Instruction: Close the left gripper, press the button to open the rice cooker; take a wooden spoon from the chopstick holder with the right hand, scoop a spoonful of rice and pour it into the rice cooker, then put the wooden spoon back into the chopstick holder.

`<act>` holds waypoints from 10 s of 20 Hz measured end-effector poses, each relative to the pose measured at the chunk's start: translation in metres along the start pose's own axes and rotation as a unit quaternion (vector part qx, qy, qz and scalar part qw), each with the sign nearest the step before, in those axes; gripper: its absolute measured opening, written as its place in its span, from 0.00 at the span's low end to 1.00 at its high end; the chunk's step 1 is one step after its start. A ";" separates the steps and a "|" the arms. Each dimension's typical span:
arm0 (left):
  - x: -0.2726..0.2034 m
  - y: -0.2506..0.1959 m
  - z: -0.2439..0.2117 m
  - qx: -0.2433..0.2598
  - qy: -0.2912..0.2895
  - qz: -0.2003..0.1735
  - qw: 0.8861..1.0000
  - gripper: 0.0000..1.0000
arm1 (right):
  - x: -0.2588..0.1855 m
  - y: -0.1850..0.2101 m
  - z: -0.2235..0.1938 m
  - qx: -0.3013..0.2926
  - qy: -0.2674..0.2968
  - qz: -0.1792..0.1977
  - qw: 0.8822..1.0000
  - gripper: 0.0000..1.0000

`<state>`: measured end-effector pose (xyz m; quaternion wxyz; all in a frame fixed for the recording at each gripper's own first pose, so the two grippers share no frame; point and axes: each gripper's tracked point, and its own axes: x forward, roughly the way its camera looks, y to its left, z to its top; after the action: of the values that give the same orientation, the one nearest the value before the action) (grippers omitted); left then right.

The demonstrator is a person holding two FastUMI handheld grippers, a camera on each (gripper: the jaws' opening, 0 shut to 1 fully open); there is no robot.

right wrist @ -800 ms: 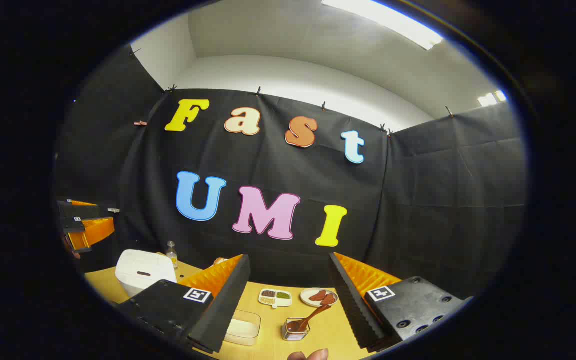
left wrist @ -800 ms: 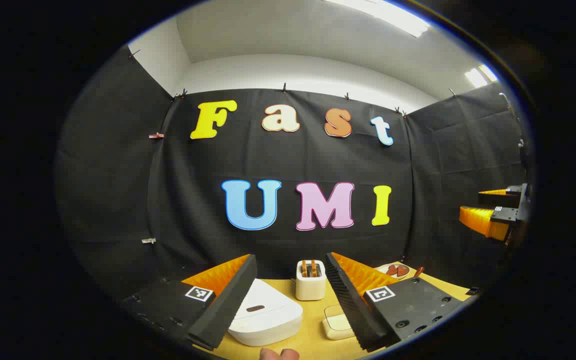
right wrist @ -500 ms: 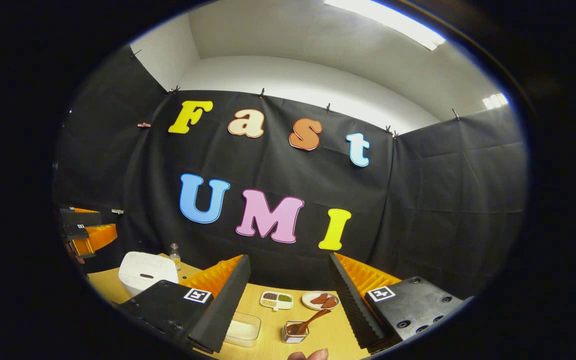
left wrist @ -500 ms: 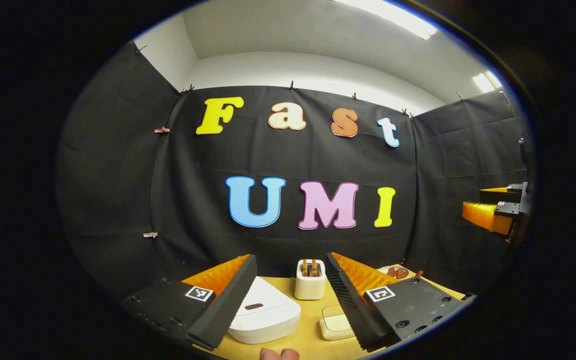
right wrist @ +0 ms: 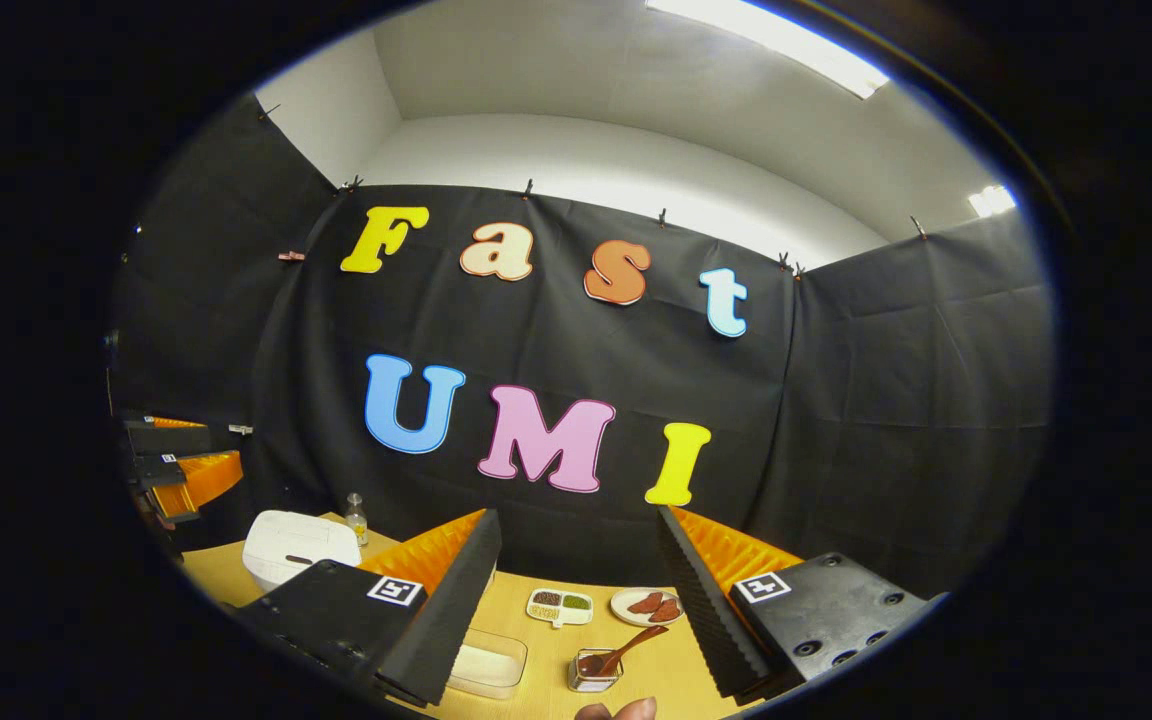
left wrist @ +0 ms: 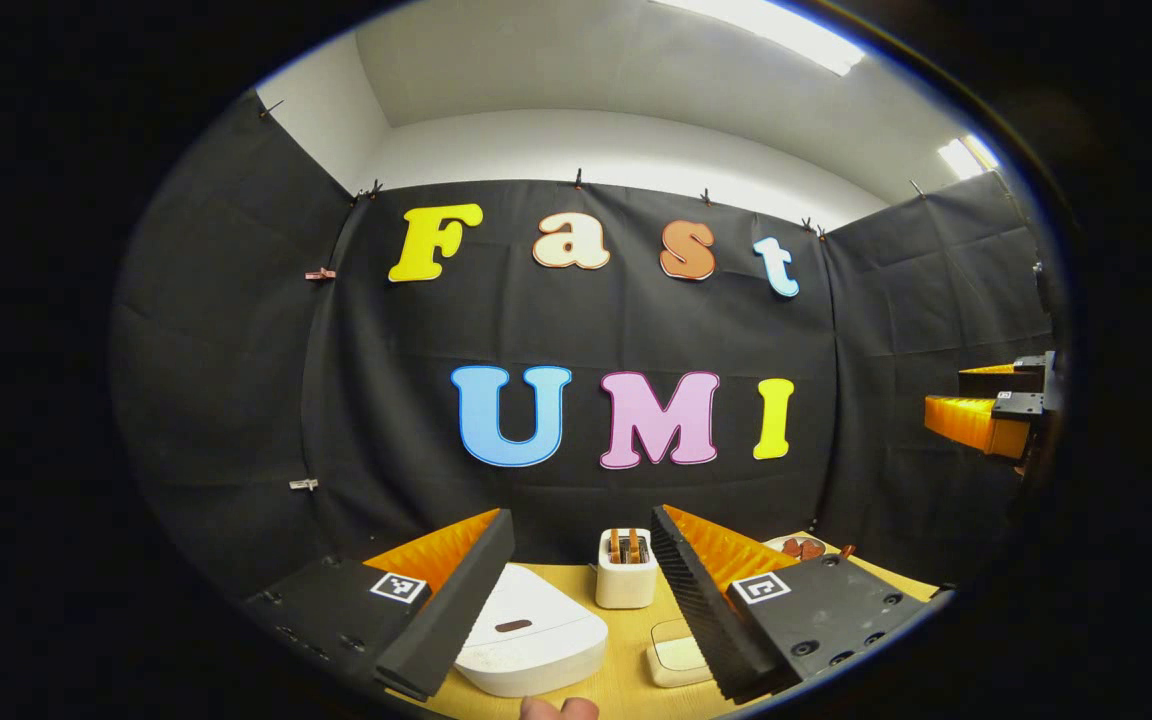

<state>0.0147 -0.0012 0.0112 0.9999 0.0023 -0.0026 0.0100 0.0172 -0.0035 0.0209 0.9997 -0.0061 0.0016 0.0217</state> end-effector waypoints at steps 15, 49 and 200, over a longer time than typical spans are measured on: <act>0.009 0.025 -0.010 0.007 0.006 -0.020 1.000 0.65 | -0.001 0.007 -0.010 0.018 0.009 -0.009 1.000 0.97; 0.139 0.093 -0.300 0.112 0.503 -0.308 0.800 0.07 | 0.014 -0.026 -0.057 -0.023 0.059 -0.094 0.994 0.97; -0.029 0.198 -0.084 -0.033 0.107 0.083 0.990 0.97 | 0.201 0.314 -0.189 0.562 0.252 0.152 0.773 0.10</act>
<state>-0.0178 0.1963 -0.0717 0.9897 -0.0323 0.1035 0.0933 0.2039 0.3167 -0.1726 0.7723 0.5523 0.2666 0.1658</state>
